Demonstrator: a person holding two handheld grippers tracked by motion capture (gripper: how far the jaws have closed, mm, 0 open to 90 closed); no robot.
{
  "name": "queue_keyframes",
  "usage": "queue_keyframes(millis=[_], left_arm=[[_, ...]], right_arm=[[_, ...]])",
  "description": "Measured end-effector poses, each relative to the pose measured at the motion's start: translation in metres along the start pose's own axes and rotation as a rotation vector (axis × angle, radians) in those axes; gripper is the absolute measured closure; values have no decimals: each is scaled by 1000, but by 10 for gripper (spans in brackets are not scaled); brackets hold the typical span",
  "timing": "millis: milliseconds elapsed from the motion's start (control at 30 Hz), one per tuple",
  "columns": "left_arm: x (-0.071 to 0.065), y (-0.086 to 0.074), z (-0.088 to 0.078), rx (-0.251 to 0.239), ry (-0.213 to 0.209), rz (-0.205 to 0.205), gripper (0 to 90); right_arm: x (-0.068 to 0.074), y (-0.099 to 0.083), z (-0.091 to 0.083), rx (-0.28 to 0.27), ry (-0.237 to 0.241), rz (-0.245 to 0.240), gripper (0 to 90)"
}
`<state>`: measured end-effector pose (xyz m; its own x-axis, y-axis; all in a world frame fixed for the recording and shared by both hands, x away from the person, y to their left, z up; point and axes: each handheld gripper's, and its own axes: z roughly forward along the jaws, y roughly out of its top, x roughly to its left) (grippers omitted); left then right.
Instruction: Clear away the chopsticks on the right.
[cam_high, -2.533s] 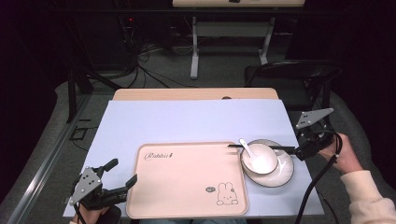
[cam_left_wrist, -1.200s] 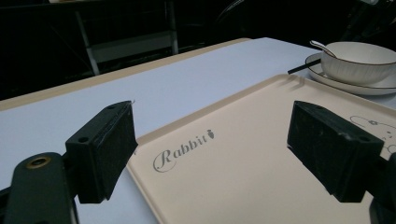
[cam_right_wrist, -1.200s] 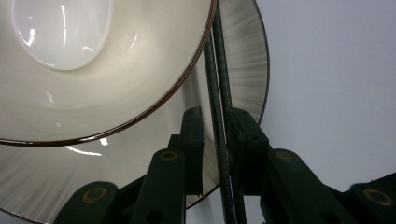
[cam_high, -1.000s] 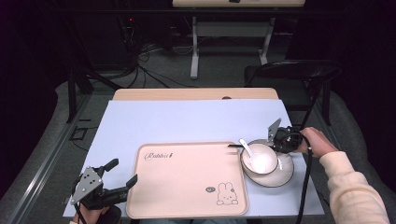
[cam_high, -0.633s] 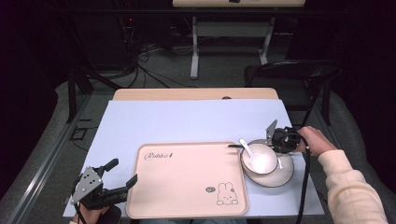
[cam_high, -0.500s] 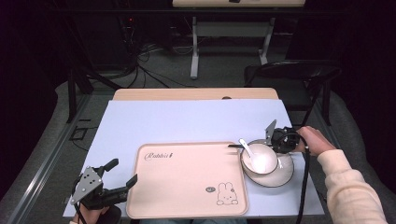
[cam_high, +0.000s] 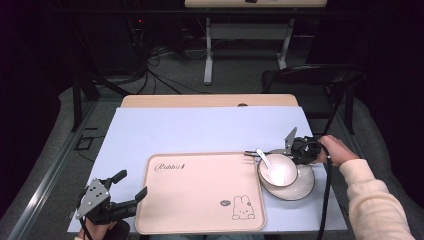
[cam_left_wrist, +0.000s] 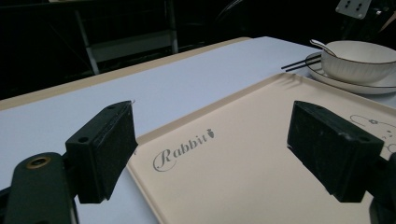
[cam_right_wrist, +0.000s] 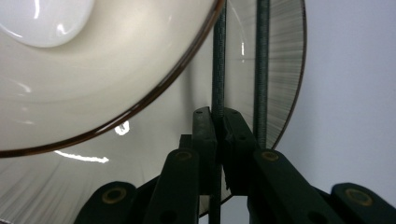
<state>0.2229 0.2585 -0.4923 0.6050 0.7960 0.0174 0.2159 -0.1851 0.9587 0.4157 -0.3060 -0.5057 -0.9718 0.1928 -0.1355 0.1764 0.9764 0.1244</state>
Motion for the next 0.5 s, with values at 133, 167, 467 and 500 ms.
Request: queue_keyframes(millis=[133,167,467,500], left_arm=[[0,0,0,0,0,0,154],[0,0,0,0,0,0,154],[0,0,0,1,-1,2,154],[0,0,0,1,-1,2,154]], right_arm=[[-1,0,-2,-17,-2,-23,848],[-1,0,-2,-17,-2,-23,848],[-1,-2,-19,-42,-41,33,849],[-1,-2,-19,-42,-41,33,849]])
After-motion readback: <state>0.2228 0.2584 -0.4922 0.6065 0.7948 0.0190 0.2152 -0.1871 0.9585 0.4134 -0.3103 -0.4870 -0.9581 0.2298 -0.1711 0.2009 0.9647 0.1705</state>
